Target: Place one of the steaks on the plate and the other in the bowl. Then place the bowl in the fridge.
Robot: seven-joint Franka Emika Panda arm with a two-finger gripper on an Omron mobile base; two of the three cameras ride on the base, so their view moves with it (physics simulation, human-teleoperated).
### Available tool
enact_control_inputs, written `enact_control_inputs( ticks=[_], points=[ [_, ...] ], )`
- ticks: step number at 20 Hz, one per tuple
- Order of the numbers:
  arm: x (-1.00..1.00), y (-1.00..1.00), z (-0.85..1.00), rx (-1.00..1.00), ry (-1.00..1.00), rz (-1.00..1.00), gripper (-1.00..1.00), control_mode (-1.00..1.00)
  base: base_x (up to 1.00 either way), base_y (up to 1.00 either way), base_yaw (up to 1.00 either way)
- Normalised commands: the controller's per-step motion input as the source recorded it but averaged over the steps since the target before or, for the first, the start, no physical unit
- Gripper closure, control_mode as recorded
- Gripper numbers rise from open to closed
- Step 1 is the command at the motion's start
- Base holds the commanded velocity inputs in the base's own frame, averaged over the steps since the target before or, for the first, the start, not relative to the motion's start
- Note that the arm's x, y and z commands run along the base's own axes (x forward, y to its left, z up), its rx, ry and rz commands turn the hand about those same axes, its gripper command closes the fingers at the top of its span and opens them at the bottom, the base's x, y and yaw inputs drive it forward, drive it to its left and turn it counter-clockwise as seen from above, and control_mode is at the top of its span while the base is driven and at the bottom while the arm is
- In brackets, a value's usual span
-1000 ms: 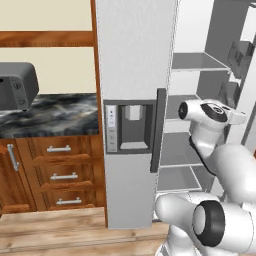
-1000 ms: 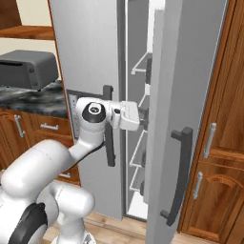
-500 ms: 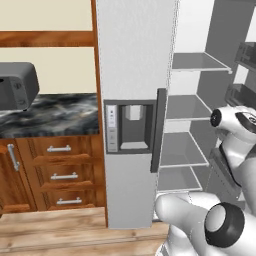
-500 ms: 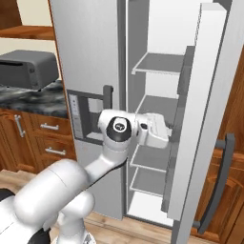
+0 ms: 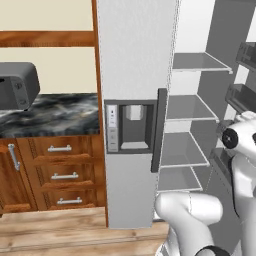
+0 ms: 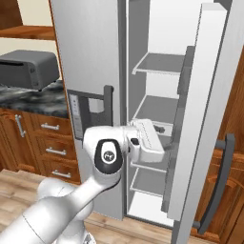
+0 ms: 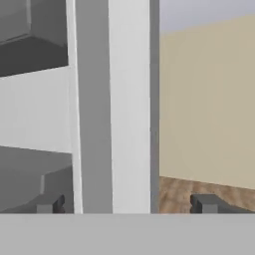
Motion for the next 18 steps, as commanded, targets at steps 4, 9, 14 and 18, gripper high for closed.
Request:
enact_control_inputs(
  ticks=[4,9,14,18],
  points=[
    [-0.95,0.76,0.84,0.00,-0.02,0.15,-1.00,-1.00,0.00,0.00,0.00],
    [-0.66,0.98,0.37,0.00,0.05,0.19,-1.00,-1.00,0.00,0.00,0.00],
    [-0.22,1.00,0.21,0.02,0.26,0.26,-1.00,-1.00,0.00,0.00,0.00],
    [-0.21,1.00,0.08,0.04,0.35,0.39,-1.00,-1.00,0.00,0.00,0.00]
  ],
)
